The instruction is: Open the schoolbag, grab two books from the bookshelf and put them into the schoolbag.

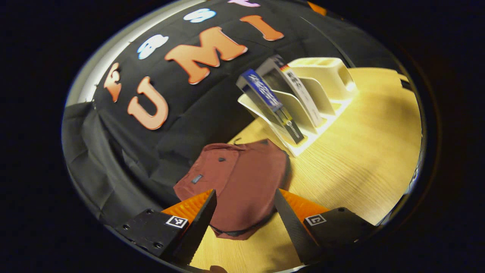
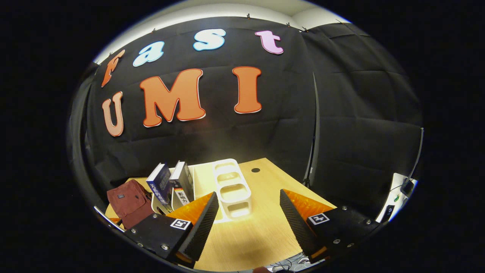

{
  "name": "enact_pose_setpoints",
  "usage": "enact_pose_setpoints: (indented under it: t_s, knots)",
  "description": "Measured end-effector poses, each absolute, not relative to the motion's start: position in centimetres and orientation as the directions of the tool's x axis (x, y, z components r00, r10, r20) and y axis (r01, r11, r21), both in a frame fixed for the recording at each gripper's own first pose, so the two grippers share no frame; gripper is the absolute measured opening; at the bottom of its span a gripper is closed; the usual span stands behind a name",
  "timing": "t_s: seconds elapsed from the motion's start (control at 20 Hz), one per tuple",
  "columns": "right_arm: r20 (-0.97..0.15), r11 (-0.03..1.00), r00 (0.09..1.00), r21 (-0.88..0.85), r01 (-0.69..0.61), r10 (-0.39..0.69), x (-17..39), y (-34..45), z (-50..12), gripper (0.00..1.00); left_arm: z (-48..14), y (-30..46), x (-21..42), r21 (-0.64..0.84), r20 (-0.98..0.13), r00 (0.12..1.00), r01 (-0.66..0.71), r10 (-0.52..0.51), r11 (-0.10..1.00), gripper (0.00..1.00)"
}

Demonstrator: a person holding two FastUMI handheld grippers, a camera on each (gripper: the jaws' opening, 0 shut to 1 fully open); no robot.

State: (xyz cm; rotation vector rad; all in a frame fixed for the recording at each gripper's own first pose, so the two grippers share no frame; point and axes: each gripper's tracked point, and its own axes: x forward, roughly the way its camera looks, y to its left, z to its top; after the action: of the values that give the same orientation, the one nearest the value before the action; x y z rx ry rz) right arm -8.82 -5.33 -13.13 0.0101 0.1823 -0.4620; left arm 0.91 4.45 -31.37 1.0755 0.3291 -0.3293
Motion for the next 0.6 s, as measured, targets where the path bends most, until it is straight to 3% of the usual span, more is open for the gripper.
enact_pose_setpoints:
  t_s: [0.15, 0.4, 0.55, 0.6]
  knots:
    - [-0.224, 0.877, 0.856, 0.005, 0.48, -0.467, -9.7, -7.3, -14.2, 0.96, -34.2, 3.8, 1.9, 0.852, -0.426, 0.902, 0.428, -0.076, 0.302, 0.96]
    - [-0.266, 0.855, 0.831, 0.045, 0.516, -0.488, -10.2, -8.8, -15.7, 0.96, -35.2, 5.3, 5.4, 0.835, -0.451, 0.892, 0.412, 0.024, 0.365, 0.97]
    - [-0.278, 0.857, 0.831, 0.05, 0.514, -0.482, -9.9, -8.5, -16.3, 1.0, -32.8, 5.0, 6.2, 0.813, -0.464, 0.886, 0.418, 0.018, 0.407, 0.98]
    - [-0.28, 0.856, 0.829, 0.046, 0.515, -0.484, -9.8, -8.5, -16.4, 0.96, -31.4, 5.1, 6.5, 0.806, -0.459, 0.888, 0.409, 0.016, 0.427, 0.97]
